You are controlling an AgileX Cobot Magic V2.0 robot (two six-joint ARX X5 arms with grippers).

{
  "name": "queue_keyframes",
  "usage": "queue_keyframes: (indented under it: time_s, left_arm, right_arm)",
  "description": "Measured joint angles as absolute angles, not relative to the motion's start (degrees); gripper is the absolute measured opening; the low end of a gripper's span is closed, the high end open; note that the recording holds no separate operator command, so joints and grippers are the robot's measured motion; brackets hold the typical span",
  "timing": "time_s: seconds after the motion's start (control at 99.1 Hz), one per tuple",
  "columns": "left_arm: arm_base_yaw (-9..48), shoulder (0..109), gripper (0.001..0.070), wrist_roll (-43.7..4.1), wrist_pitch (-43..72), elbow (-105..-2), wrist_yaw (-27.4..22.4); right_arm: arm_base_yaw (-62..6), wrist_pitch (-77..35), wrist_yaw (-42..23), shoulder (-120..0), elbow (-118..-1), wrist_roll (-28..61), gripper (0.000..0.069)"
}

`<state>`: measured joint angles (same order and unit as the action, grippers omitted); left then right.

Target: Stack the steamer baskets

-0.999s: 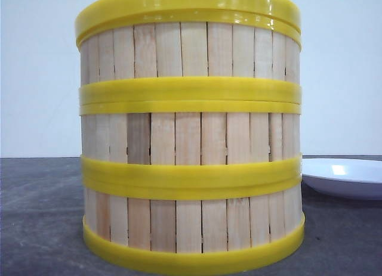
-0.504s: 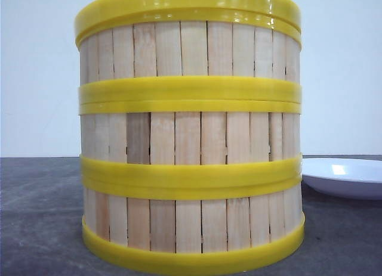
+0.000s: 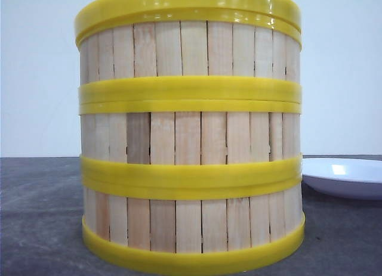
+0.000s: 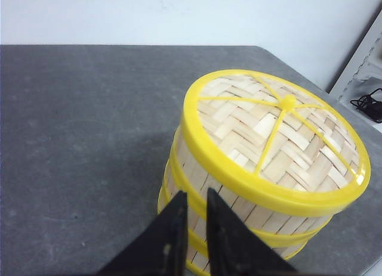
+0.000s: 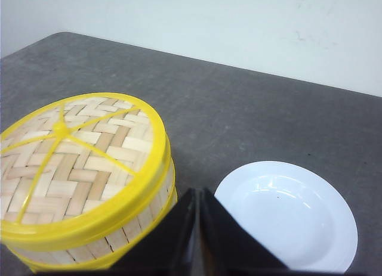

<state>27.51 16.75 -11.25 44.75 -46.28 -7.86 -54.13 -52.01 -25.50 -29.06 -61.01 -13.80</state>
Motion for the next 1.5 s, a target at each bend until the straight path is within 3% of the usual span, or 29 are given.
queue_keyframes:
  time_s: [0.575, 0.666, 0.867, 1.16, 1.503]
  left_arm:
    - [27.5, 16.8, 0.003, -11.2, 44.8, -46.3, -7.9]
    - [27.0, 16.7, 0.003, -9.5, 44.8, -46.3, -7.8]
    - [19.3, 16.3, 0.003, -4.1, 40.8, -44.0, -7.0]
    - [3.4, 13.3, 0.003, -3.4, 25.8, -29.2, -4.8]
    - [0.9, 3.5, 0.003, -3.5, 14.6, -9.1, -1.7]
  right_arm:
    - [-54.1, -52.0, -25.5, -29.1, -61.0, -13.8, 0.0007]
    - [-54.1, -52.0, -25.5, -29.1, -61.0, -13.8, 0.0007]
    - [-54.1, -52.0, -25.5, -29.1, -61.0, -13.8, 0.0007]
    - [-54.1, -52.0, -25.5, -29.1, -61.0, -13.8, 0.0007]
    - [-54.1, -52.0, -25.5, -29.1, -61.0, -13.8, 0.0007]
